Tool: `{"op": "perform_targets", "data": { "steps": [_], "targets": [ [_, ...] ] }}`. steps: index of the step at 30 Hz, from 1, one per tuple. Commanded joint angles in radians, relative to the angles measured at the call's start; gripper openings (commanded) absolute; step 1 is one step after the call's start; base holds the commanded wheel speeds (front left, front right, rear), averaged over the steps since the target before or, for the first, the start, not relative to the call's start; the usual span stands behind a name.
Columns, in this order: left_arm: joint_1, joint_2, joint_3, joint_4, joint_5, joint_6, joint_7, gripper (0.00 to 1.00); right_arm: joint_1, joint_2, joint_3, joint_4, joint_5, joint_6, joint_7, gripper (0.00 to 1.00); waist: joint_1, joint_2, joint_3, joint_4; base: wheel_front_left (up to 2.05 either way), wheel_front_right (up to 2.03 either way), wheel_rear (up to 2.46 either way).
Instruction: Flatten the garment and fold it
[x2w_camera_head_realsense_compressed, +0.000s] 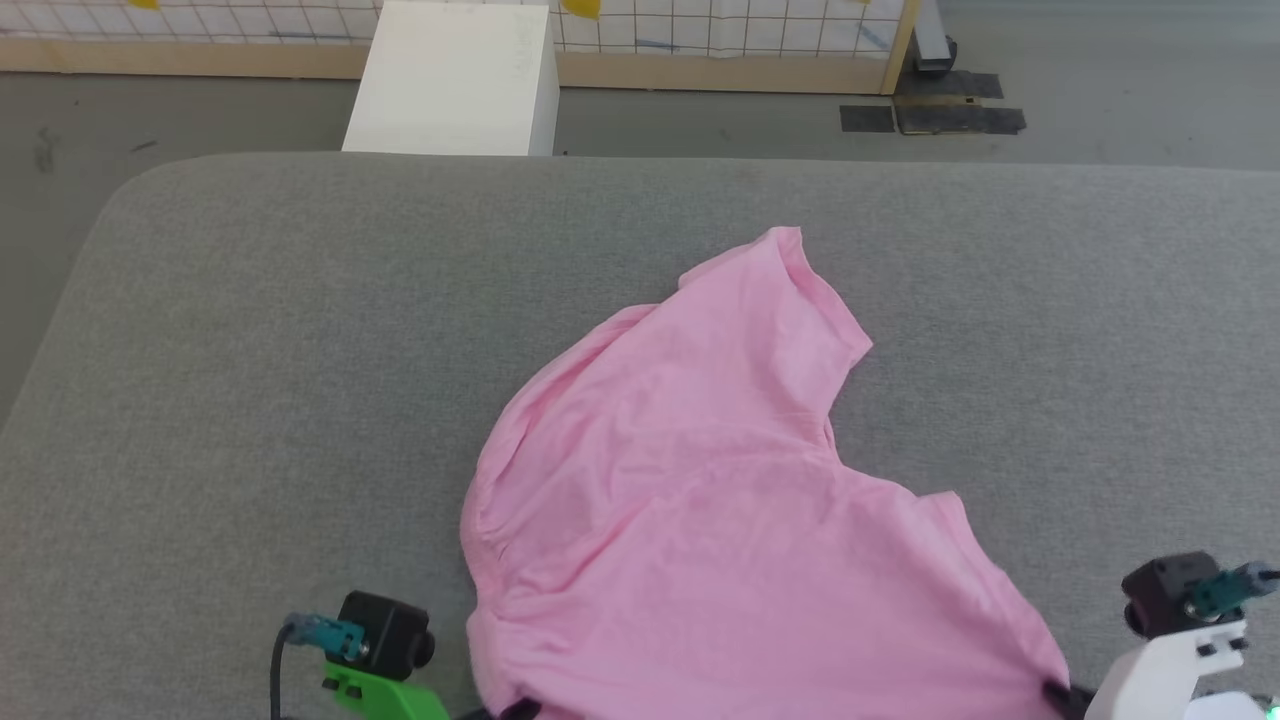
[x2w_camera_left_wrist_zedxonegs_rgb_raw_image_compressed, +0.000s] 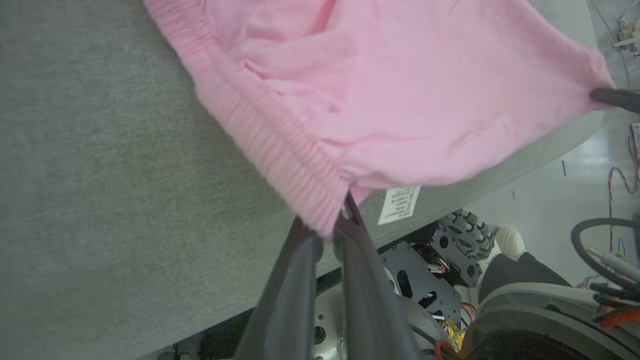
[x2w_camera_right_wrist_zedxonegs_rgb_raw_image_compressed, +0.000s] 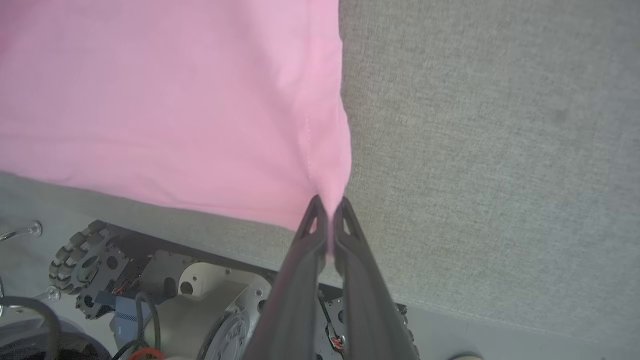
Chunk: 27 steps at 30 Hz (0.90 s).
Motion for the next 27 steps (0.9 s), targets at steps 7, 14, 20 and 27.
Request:
{"op": "perform_targets", "data": {
  "steps": [7, 14, 20, 27],
  "targets": [
    [-0.103, -0.116, 0.028, 0.019, 0.057, -0.058, -0.134, 0.00, -0.225, -0.060, 0.038, -0.021, -0.007, -0.002, -0.111, 0.00, 0.0001, 0.0000, 0.032, 0.040, 0.00, 0.00, 0.00],
    [-0.226, -0.223, 0.054, 0.092, 0.052, -0.089, -0.197, 0.00, -0.557, -0.132, 0.124, 0.155, -0.001, -0.002, -0.181, 0.00, 0.0001, 0.0000, 0.085, 0.097, 0.00, 0.00, 0.00],
    [-0.313, -0.305, 0.095, 0.174, 0.045, -0.098, -0.272, 0.00, -0.811, -0.159, 0.180, 0.396, -0.015, -0.002, -0.269, 0.00, 0.0001, 0.0000, 0.147, 0.175, 0.00, 0.00, 0.00],
    [-0.383, -0.368, 0.105, 0.275, 0.052, -0.098, -0.315, 0.00, -1.025, -0.166, 0.220, 0.681, -0.054, -0.002, -0.375, 0.00, 0.0001, 0.0000, 0.226, 0.241, 0.00, 0.00, 0.00]
  ]
}}
